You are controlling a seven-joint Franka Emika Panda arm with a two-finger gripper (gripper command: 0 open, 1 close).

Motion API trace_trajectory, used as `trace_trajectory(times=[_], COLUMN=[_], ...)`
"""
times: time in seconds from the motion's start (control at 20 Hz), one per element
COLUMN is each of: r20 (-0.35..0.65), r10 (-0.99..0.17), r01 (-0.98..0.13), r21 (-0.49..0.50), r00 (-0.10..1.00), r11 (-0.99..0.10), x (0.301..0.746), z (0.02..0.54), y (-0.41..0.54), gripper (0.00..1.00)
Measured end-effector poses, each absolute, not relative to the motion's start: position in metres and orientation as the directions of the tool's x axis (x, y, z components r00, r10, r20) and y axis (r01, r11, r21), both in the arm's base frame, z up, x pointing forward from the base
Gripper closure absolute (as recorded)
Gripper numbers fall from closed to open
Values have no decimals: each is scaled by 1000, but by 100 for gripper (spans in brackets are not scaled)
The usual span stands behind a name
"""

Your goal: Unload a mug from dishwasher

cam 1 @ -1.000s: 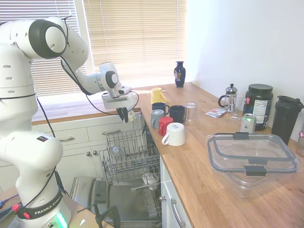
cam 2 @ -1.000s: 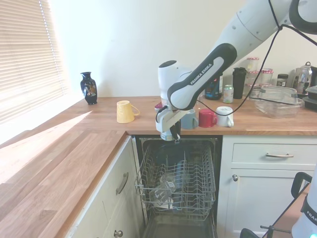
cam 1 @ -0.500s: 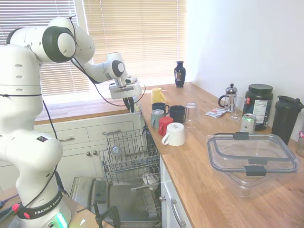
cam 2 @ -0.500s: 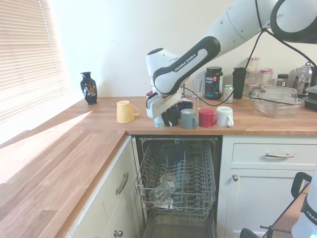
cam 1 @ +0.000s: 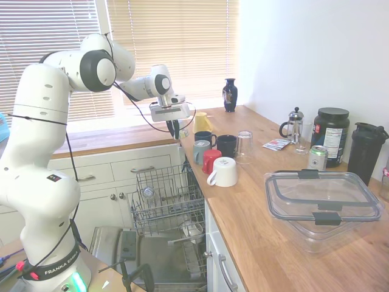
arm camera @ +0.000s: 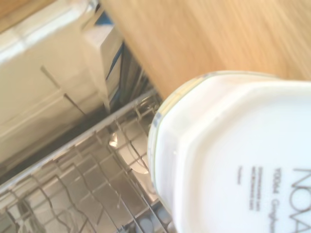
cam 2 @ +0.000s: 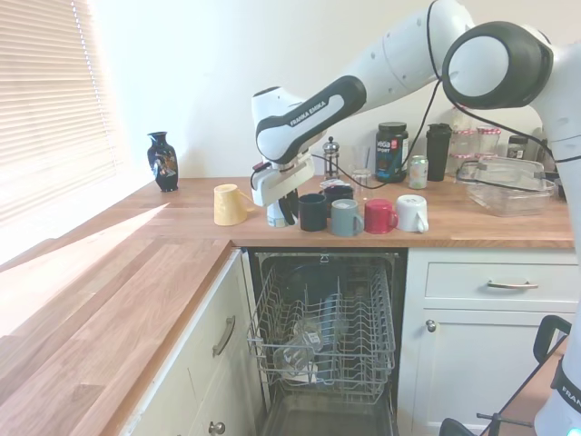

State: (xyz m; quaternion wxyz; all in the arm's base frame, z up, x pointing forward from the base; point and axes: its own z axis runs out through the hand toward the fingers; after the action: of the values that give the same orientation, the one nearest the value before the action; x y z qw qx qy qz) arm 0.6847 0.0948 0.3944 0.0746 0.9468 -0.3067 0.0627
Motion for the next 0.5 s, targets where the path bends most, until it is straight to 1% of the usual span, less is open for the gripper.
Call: trace_trajectory(times=[0.25, 0.5], r20=[135, 105], r10=[-582, -583], r01=[-595, -592], r21=[103, 107], r00=[802, 806], r11=[-797, -799], x=[706, 718], z=[379, 371], y=[85, 80], gripper=[100, 100])
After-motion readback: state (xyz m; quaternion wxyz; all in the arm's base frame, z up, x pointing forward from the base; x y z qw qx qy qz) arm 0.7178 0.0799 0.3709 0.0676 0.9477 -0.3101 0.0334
